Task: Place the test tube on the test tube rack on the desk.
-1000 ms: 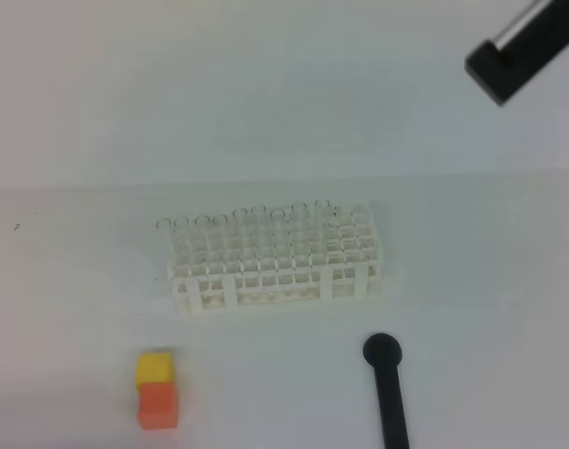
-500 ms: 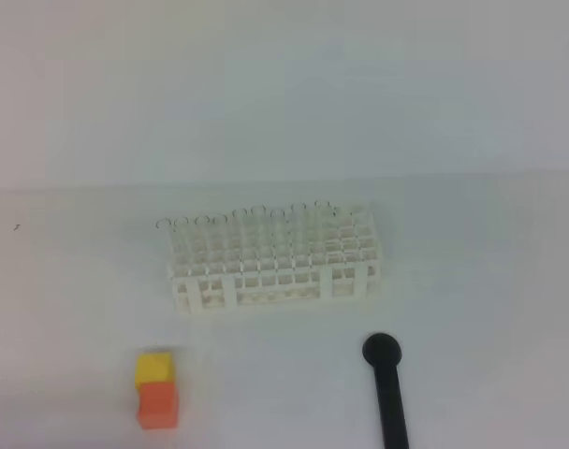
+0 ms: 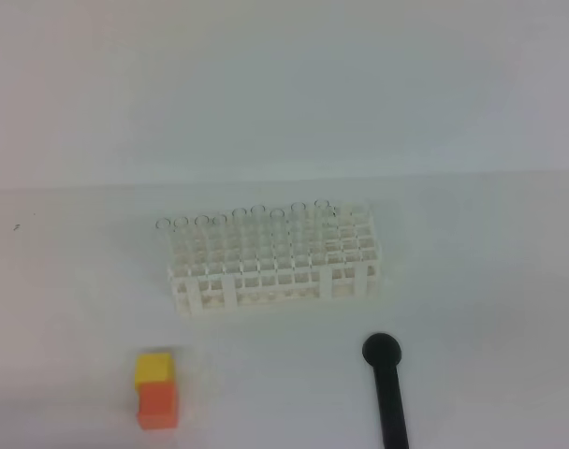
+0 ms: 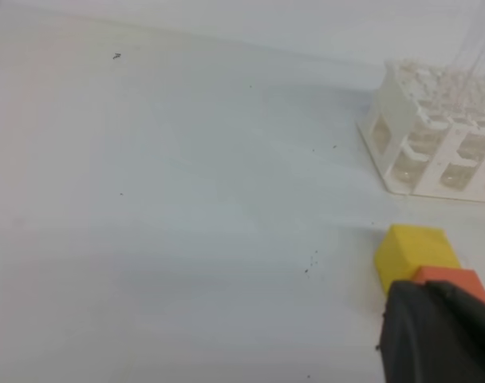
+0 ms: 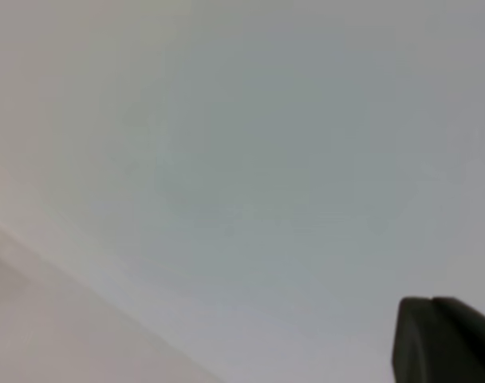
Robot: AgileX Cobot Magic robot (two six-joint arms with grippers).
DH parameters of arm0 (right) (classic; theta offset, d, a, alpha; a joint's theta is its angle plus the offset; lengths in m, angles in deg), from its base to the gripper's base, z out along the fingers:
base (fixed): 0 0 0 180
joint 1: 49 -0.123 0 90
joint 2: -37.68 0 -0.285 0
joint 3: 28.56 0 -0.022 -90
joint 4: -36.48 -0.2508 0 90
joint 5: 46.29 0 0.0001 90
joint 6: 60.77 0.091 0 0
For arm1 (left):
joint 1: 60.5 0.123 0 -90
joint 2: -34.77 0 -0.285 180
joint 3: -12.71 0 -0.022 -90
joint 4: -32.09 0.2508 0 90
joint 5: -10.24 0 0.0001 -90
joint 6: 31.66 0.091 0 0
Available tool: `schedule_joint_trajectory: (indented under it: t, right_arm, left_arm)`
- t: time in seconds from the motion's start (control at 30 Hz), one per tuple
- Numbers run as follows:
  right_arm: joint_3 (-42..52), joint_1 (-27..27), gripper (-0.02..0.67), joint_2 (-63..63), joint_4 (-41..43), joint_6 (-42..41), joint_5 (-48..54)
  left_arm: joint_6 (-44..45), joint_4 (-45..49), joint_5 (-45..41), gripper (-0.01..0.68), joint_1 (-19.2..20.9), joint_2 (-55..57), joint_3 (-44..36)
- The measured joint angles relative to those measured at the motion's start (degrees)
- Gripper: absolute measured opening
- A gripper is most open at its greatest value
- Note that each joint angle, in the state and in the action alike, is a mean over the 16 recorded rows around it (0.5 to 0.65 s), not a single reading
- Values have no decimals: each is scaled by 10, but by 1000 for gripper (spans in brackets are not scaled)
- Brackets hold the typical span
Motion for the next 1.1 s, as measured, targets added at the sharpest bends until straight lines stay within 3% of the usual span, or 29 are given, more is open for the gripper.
schedule_joint_trajectory:
  t: [0.27,0.63,0.8,1.1]
  right_arm:
    - [53,78,-1,-64,-58,-2,27]
    - [83,90,-1,-97,-85,-6,46]
    - [101,91,-1,-119,-34,90,61]
    - [153,108,-1,-156,101,375,99]
  left_arm:
    - [0,0,0,-1,0,0,0]
    - [0,0,-1,-1,0,0,0]
    - [0,0,-1,-1,0,0,0]
    - [0,0,-1,-1,0,0,0]
